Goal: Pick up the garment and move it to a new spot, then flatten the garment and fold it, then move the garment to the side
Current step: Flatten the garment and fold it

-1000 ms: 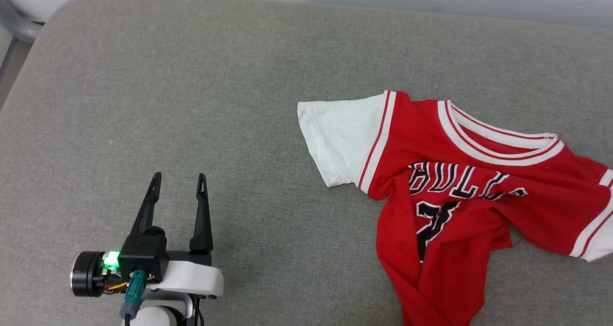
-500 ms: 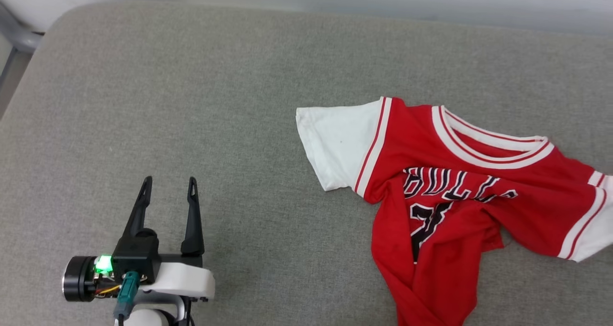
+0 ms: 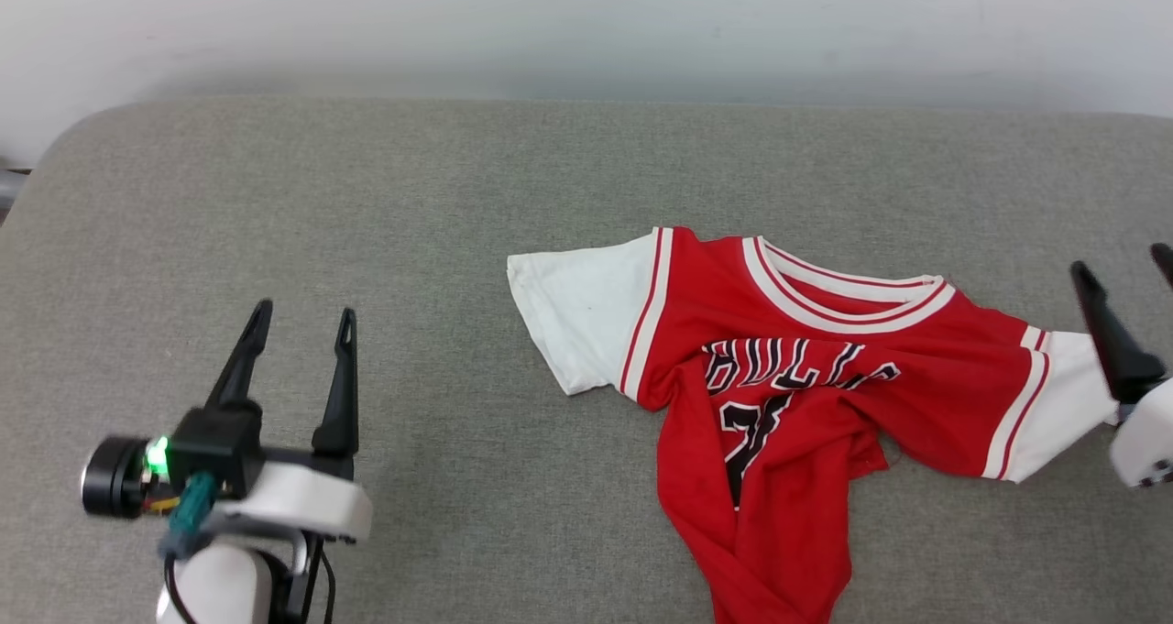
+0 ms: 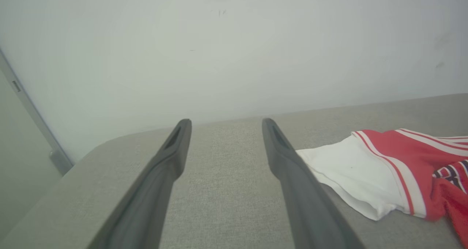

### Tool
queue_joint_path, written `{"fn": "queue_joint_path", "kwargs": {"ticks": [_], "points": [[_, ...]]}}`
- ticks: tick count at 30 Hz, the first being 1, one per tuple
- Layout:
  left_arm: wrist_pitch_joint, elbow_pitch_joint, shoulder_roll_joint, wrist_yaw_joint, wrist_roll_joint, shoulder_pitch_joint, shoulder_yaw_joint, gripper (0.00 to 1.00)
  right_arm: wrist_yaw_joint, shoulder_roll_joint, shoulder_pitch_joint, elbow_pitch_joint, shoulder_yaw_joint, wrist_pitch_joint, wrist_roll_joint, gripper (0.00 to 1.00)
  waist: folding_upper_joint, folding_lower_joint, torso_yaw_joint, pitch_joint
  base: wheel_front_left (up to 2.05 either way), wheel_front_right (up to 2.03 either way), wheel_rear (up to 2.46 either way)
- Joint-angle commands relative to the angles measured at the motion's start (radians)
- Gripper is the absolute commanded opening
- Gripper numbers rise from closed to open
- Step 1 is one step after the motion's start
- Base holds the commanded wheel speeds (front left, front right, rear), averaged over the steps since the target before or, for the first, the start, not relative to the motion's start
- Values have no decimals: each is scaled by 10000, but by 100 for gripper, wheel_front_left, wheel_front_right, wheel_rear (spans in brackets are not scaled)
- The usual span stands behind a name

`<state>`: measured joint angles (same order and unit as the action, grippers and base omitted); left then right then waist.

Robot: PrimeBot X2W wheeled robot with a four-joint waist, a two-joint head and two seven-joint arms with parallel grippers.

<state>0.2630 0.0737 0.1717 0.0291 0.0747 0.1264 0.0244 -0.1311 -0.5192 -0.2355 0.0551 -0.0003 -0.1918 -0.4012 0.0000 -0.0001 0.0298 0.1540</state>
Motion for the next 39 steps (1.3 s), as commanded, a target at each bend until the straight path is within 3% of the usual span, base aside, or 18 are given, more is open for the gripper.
{"fn": "queue_joint_path", "kwargs": {"ticks": [1, 6, 12, 16, 17, 26, 39], "points": [[-85, 176, 135, 199, 73, 378, 88, 100, 7, 375, 278, -311, -119, 124, 254, 100, 0, 1, -67, -2, 0, 0, 0], [-1051, 667, 728, 835, 616, 2006, 572, 100, 9, 1601, 1036, -1474, -454, 586, 1117, 100, 0, 1, -215, 226, 0, 0, 0], [-3073, 1081, 1630, 995, 2085, 3864, 1738, 100, 9, 2653, 1790, -2238, -664, 806, 1669, 100, 0, 1, -527, 621, 0, 0, 0], [-4654, 1310, 2484, 1002, 3562, 4938, 2854, 100, 9, 3005, 2034, -2463, -726, 845, 1793, 100, 0, 1, -804, 898, 0, 0, 0], [-6046, 1592, 3024, 1004, 4515, 5707, 3622, 100, 9, 3117, 2107, -2533, -690, 783, 1797, 100, 0, 1, -1006, 1128, 0, 0, 0], [-9082, 2659, 3780, 1001, 6128, 7741, 5862, 100, 7, 3124, 1627, -2441, -460, 886, 1839, 100, 0, 1, -1557, 1969, 0, 0, 0], [-10442, 4294, 4176, 1002, 6817, 9201, 8470, 100, 7, 3039, 1142, -2279, -245, 1077, 1830, 100, 0, 1, -2050, 2857, 0, 0, 0]]}}
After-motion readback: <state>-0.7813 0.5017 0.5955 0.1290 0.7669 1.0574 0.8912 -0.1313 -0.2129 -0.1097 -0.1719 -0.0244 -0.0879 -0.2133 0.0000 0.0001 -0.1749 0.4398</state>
